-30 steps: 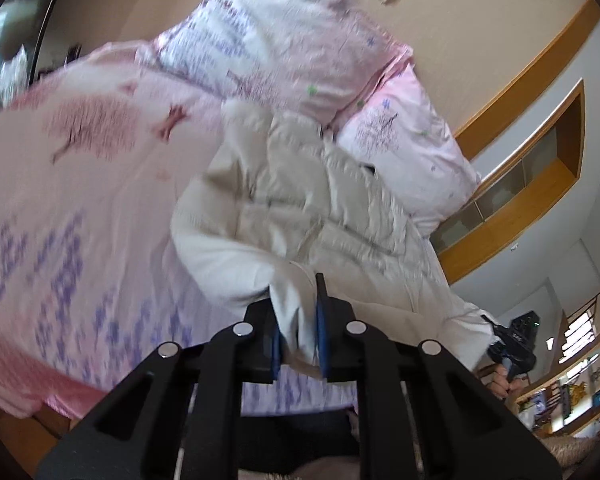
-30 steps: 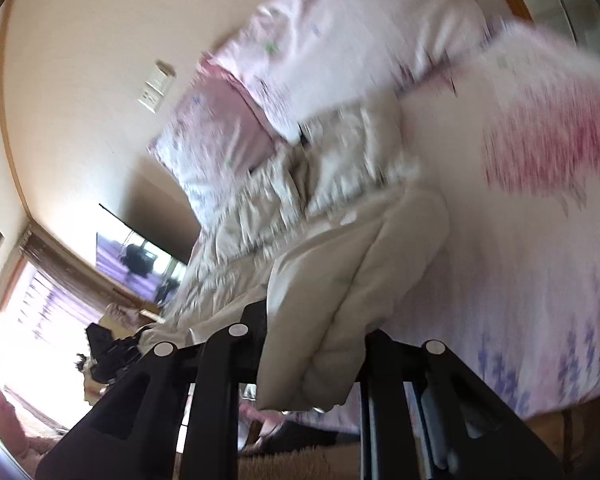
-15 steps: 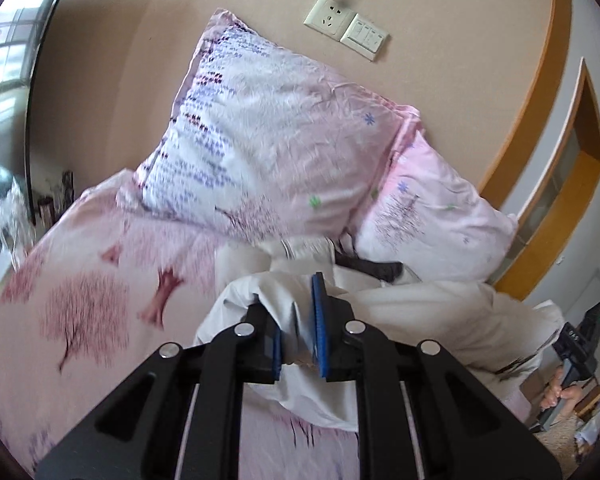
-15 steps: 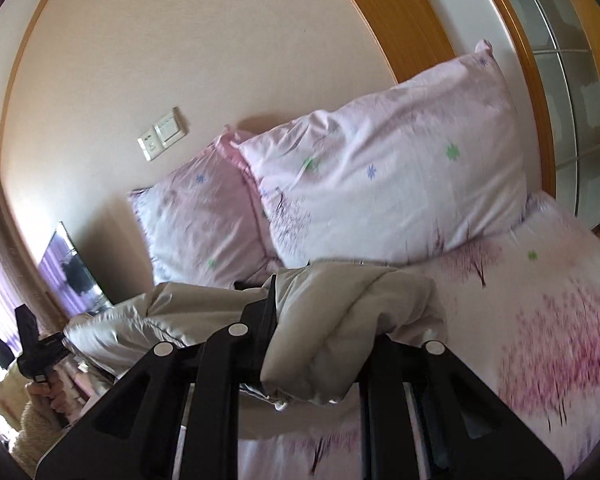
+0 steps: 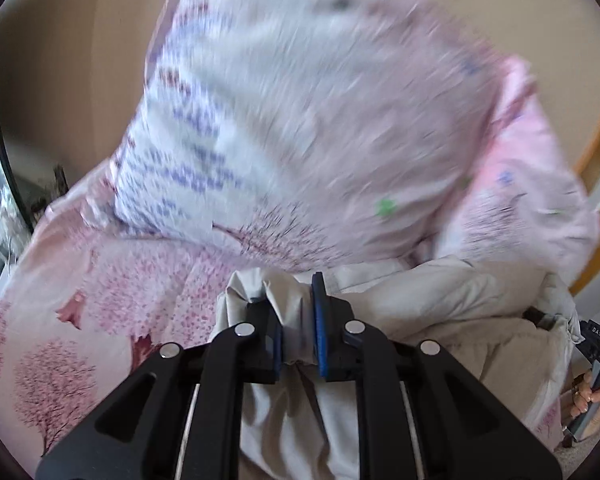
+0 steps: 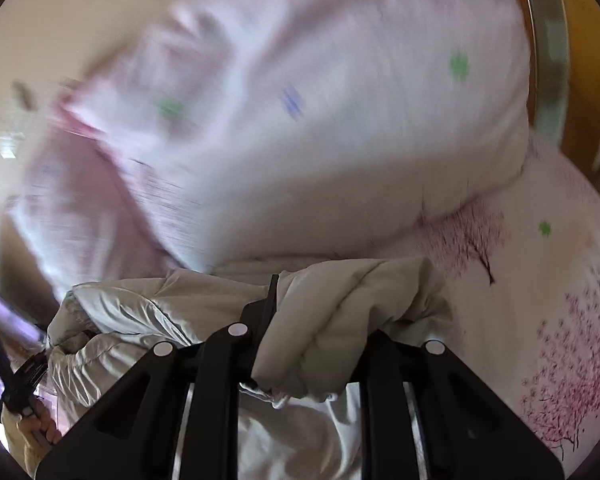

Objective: Fold large clothes

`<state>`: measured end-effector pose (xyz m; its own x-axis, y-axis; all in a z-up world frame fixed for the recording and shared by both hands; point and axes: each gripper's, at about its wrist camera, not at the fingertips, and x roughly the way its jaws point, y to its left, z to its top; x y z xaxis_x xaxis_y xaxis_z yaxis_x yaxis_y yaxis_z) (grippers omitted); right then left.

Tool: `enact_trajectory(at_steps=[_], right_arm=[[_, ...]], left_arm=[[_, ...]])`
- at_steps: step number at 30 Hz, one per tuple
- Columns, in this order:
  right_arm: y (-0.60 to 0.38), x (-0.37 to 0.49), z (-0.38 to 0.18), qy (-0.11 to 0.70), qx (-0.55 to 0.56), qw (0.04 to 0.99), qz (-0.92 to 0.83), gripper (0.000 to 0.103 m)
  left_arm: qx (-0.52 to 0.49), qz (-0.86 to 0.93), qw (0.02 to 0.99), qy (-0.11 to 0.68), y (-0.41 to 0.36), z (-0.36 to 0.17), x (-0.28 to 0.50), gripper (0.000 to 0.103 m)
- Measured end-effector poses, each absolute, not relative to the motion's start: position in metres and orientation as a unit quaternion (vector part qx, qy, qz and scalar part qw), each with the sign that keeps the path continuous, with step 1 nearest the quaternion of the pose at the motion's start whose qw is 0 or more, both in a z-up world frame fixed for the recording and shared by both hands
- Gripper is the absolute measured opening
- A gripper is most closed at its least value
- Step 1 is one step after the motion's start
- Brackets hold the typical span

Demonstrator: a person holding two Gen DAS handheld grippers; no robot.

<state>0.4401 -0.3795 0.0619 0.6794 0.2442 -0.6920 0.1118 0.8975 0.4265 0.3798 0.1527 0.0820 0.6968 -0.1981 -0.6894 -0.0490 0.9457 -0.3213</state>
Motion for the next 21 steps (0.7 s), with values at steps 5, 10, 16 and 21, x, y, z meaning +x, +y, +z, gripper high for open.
enact_trajectory(at_steps=[5,10,16,21], right_arm=[[-0.372,0.482,0.036,0.462,0.230,0.857,-0.010,0.017],[-0.372,0.503,0.020,0.505,0.260,0.822,-0.050,0.023],[-0.392,0.500,0.017,0.486,0.353,0.799,-0.022,0.053],[-0.413,0.477,0.030,0.419,0.402,0.813,0.032,0.066]], left_arm=[[-0.143,-0.023,0.895,0.422,0.141,0.060,0.413,0.013],[-0.135,-0.009,0.877,0.461,0.134,0.046,0.434,0.014],[-0.157,-0.019,0.867,0.473,0.137,0.043,0.439,0.024],[-0.245,-0.073,0.860,0.442,0.161,0.053,0.426,0.059]])
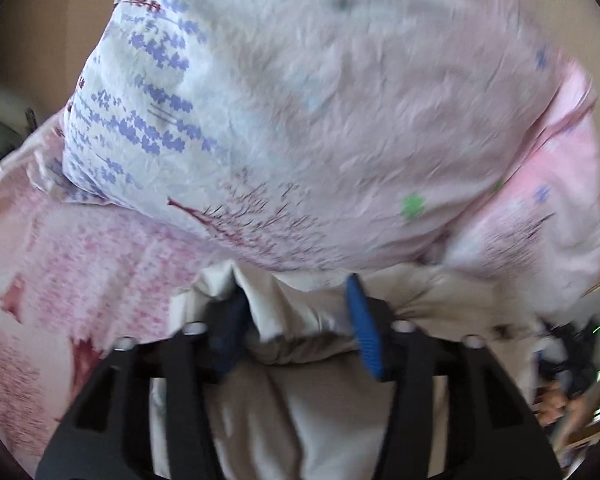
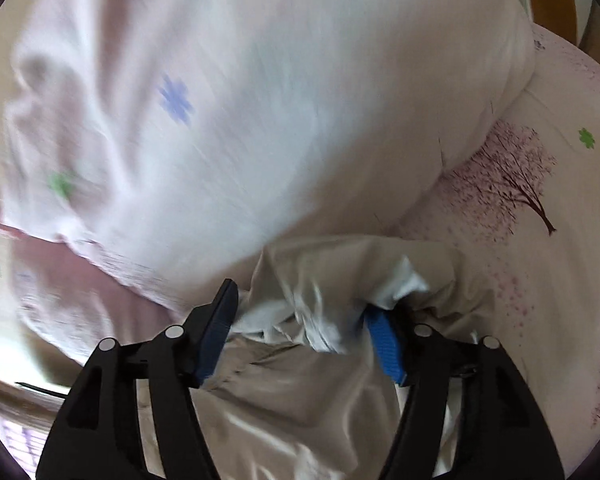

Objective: Fold large clothes

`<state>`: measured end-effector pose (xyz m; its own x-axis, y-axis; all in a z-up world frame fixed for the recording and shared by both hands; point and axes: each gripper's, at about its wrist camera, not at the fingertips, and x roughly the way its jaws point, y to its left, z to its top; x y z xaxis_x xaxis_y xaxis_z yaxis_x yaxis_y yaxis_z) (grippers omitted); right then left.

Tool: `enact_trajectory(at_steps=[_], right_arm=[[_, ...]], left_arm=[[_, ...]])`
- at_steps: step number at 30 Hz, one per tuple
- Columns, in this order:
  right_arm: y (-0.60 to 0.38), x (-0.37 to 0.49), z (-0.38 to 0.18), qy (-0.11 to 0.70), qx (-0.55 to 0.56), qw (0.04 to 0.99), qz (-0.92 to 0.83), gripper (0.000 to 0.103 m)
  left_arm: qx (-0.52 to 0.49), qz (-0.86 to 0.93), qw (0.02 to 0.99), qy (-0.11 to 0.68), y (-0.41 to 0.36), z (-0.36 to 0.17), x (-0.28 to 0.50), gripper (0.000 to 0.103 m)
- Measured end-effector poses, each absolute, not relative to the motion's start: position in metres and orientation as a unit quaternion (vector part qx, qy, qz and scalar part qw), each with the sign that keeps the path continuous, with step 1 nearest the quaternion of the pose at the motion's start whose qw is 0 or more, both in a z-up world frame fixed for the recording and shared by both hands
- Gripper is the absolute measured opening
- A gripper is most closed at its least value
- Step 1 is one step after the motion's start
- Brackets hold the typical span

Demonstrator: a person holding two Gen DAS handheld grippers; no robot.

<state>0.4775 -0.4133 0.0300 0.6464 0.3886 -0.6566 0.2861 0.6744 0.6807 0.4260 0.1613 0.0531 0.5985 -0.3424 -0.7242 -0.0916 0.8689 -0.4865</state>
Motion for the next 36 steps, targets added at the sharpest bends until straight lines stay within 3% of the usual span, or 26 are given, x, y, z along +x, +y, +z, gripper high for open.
enact_trajectory(at_steps=[2,5,8,11,13,15,26,31,36], right_arm=[[-0.419,0.469,0.036,0.398,0.407,0.821,0.046,0.067],[-0.424,0.448,0.058,0.351,0.370,0.859,0.032,0.068],[-0.409,0.424,0.079,0.319,0.306,0.896,0.033,0.068],[-0.359,0.402,0.092,0.318,0.198,0.923,0.084,0.049],[-0.329,0.389,0.089,0.335,0.157,0.922,0.114,0.030],[-0.303,0.382,0.080,0.359,0.138,0.912,0.145,0.024],[-0.218,0.407,0.039,0.456,0.073,0.872,0.163,0.020],[-0.220,0.446,0.007,0.540,0.107,0.824,0.133,0.018],[-0.222,0.456,-0.003,0.563,0.103,0.810,0.126,0.018]], left_arm=[[-0.266,-0.086,0.870,0.407,0.171,0.066,0.416,0.086],[-0.253,-0.089,0.896,0.353,0.180,0.089,0.394,0.088],[-0.218,-0.089,0.918,0.319,0.178,0.110,0.366,0.088],[-0.149,-0.097,0.936,0.304,0.152,0.121,0.335,0.088],[-0.109,-0.118,0.938,0.308,0.129,0.122,0.313,0.088],[-0.081,-0.137,0.935,0.316,0.108,0.115,0.299,0.088],[-0.011,-0.136,0.905,0.403,0.047,0.057,0.310,0.073],[-0.030,-0.128,0.887,0.443,0.046,0.038,0.341,0.071],[-0.026,-0.109,0.876,0.469,0.036,0.028,0.360,0.071]])
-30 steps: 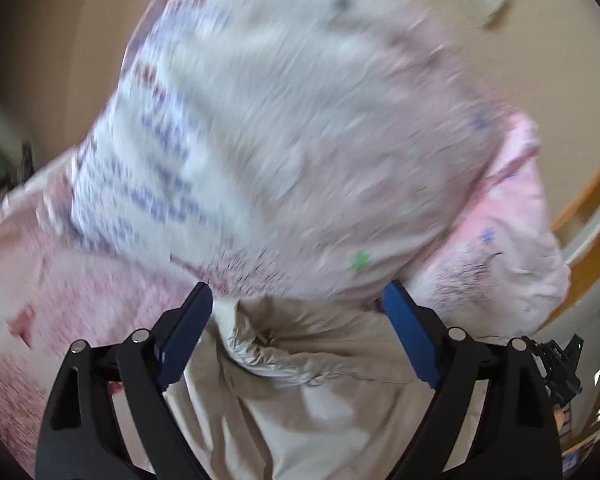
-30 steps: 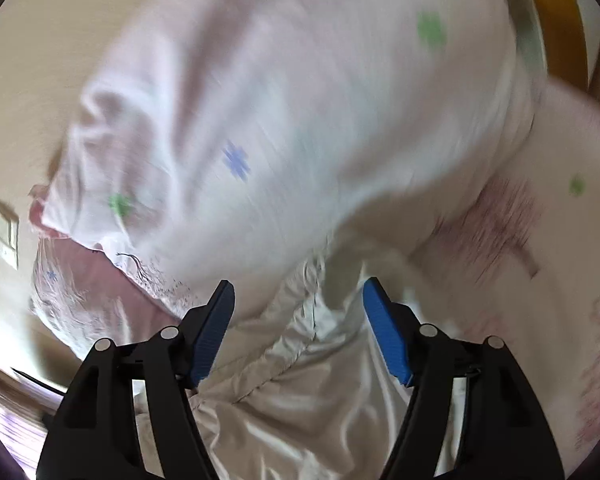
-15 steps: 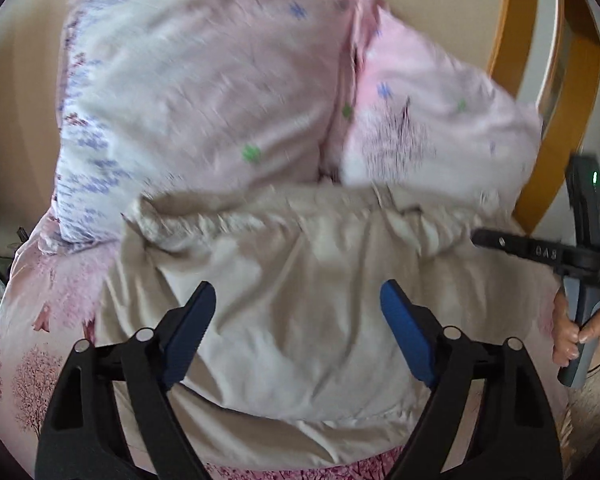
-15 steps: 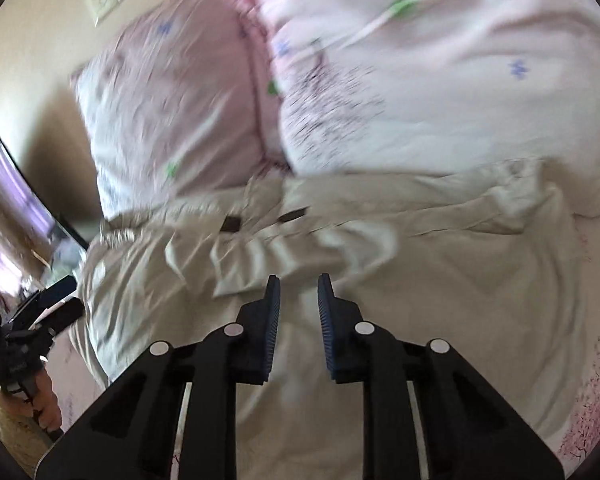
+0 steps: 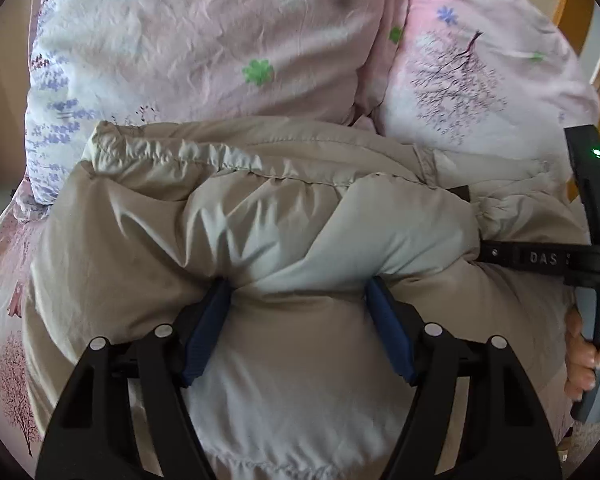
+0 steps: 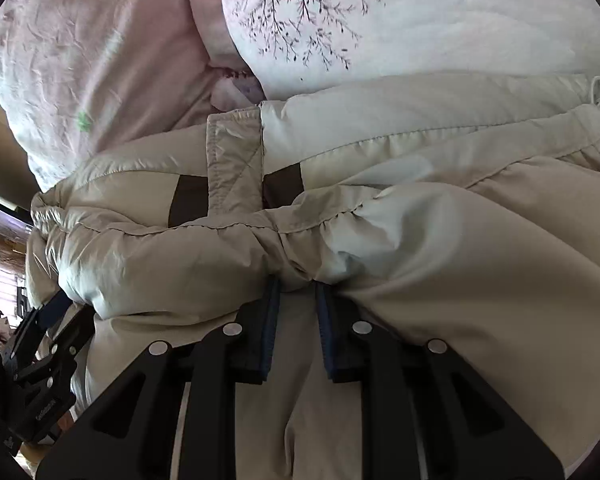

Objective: Fold large clothes
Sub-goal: 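Release the hem with both grippers and smooth the folded jacket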

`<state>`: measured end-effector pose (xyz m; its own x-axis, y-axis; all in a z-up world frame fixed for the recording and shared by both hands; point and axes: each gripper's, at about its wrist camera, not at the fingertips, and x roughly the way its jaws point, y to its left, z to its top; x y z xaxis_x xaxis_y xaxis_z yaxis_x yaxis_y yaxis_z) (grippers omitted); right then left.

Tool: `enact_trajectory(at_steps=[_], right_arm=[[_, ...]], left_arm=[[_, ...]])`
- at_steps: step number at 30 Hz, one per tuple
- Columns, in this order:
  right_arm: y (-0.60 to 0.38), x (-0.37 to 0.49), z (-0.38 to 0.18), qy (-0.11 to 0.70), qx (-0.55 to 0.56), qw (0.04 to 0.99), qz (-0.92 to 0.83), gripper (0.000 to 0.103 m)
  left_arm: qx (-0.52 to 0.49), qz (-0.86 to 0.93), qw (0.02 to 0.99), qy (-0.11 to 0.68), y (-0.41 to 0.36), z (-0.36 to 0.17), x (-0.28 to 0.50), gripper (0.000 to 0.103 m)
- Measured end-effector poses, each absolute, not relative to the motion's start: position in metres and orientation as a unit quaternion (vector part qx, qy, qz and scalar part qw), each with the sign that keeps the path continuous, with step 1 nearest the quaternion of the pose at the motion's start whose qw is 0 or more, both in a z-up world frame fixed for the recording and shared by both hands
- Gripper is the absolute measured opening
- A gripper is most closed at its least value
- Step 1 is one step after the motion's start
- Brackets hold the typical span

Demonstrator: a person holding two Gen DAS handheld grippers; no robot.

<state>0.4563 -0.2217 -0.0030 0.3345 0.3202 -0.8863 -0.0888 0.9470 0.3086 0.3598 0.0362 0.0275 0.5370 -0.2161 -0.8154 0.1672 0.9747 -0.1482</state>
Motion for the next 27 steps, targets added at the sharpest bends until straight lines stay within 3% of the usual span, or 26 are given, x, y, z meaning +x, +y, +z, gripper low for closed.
enact_trajectory(at_steps=[4,9,14,17,22,27], right_arm=[[-0.235,0.446,0.004,0.543,0.123,0.816,0.152,0.019],[-0.288,0.385,0.040,0.435,0.145,0.873,0.168,0.032],[-0.363,0.340,0.056,0.348,0.164,0.920,0.076,0.032],[-0.391,0.341,0.036,0.359,0.175,0.916,0.023,0.032],[-0.420,0.370,-0.025,0.448,0.245,0.860,-0.011,0.025],[-0.414,0.379,-0.036,0.459,0.240,0.855,-0.031,0.025]], left_arm=[[-0.037,-0.112,0.876,0.468,0.036,0.026,0.358,0.072],[-0.046,-0.126,0.899,0.417,0.060,0.046,0.318,0.073],[-0.004,-0.070,0.924,0.377,0.084,0.060,0.305,0.078],[-0.008,-0.033,0.917,0.397,0.103,0.052,0.321,0.078],[-0.051,-0.024,0.888,0.456,0.125,0.023,0.340,0.076],[-0.048,-0.019,0.883,0.467,0.122,0.014,0.349,0.078]])
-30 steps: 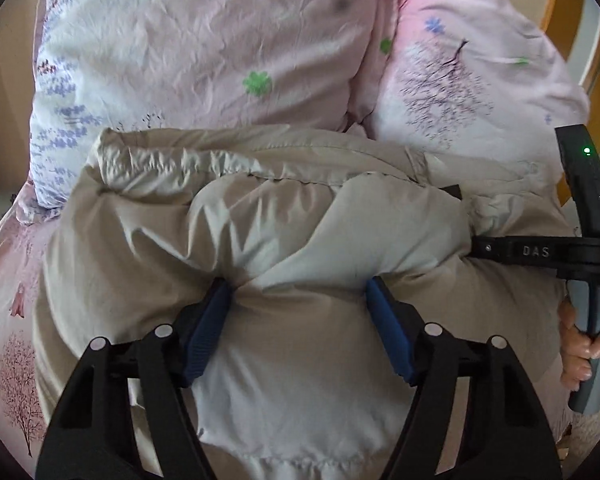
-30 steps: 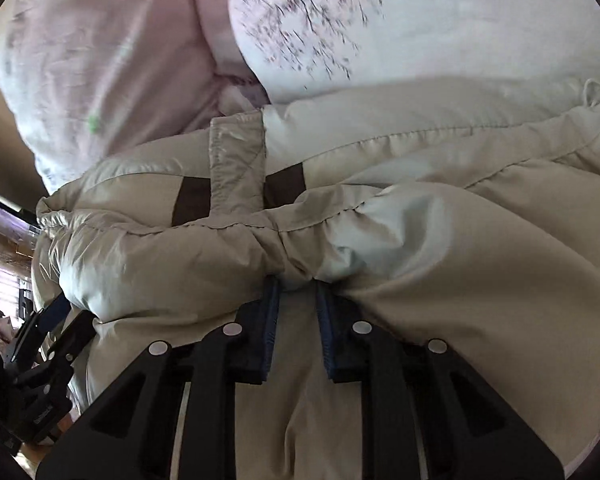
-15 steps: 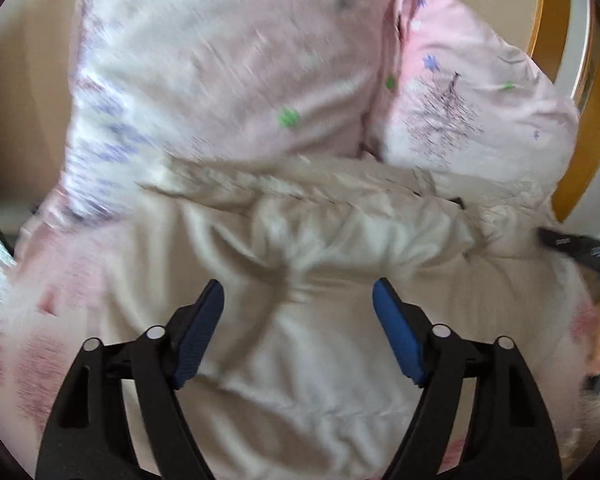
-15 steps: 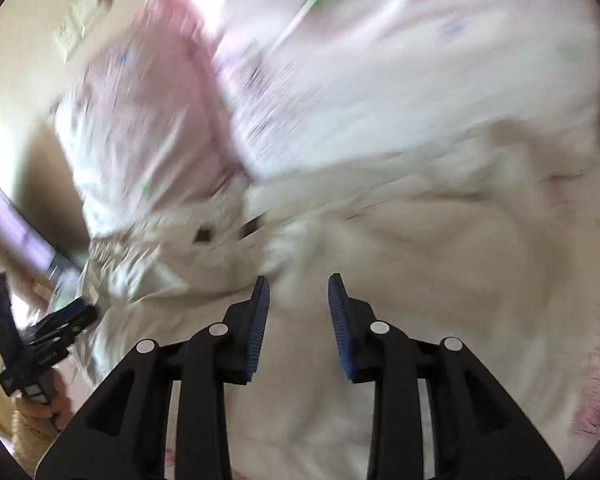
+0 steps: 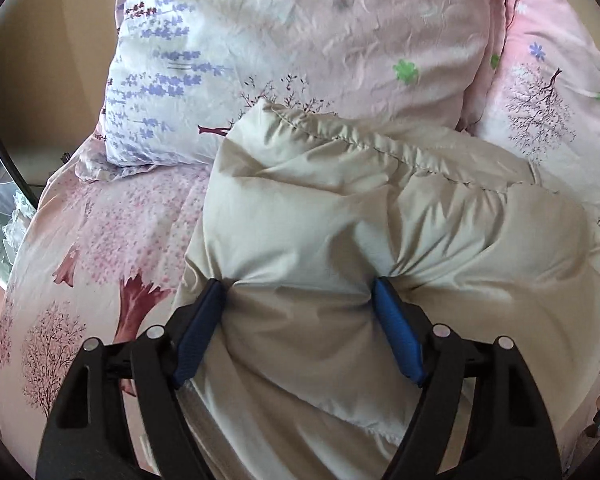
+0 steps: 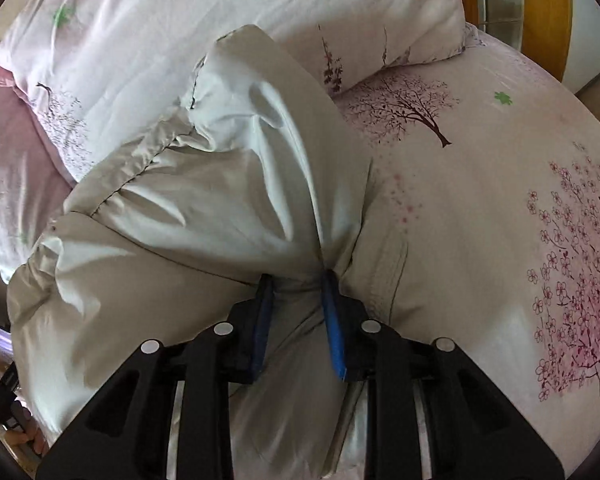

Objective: Fold large clothes
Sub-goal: 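Release the hem with both grippers and smooth the folded jacket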

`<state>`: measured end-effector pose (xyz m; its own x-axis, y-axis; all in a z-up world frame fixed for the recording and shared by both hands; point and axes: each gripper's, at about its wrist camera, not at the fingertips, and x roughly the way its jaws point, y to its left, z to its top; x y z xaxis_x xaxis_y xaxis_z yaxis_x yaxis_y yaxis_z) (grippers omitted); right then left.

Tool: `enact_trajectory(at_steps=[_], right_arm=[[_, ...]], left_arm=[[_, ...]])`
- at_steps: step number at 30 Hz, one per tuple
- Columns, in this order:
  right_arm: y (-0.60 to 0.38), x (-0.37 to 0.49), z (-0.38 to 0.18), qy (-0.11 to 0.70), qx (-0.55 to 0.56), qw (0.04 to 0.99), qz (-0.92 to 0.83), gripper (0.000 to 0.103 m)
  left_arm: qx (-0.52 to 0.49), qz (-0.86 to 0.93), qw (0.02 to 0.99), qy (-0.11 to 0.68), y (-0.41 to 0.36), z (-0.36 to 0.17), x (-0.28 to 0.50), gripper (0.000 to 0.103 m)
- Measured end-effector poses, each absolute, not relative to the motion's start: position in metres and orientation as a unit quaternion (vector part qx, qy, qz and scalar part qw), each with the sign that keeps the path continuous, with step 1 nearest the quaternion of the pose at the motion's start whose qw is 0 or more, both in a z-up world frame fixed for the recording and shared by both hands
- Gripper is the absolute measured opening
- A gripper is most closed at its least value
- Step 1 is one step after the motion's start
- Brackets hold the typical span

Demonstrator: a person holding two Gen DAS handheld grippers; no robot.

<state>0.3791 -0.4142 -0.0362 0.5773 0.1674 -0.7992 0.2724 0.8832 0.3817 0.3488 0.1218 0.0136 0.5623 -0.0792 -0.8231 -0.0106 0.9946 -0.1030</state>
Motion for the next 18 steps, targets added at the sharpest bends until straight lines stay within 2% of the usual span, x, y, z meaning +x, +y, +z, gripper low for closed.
enact_trajectory(at_steps=[4,8,11,14,18], right_arm=[[-0.417,0.361,-0.024,0.424,0.267,0.865,-0.011,0.026],[-0.428,0.327,-0.008,0.381,0.279,0.882,-0.002,0.029],[-0.429,0.324,-0.012,0.392,0.269,0.880,-0.008,0.029],[-0.428,0.343,-0.036,0.437,0.280,0.855,-0.019,0.028],[-0.431,0.354,-0.043,0.445,0.295,0.845,-0.027,0.027]], left_arm=[[-0.061,-0.032,0.892,0.447,0.126,0.018,0.337,0.075],[-0.086,-0.059,0.910,0.402,0.142,0.035,0.302,0.076],[-0.082,-0.046,0.912,0.400,0.149,0.033,0.294,0.076],[-0.076,-0.026,0.902,0.424,0.153,0.019,0.301,0.077],[-0.146,-0.040,0.876,0.458,0.164,-0.011,0.314,0.079]])
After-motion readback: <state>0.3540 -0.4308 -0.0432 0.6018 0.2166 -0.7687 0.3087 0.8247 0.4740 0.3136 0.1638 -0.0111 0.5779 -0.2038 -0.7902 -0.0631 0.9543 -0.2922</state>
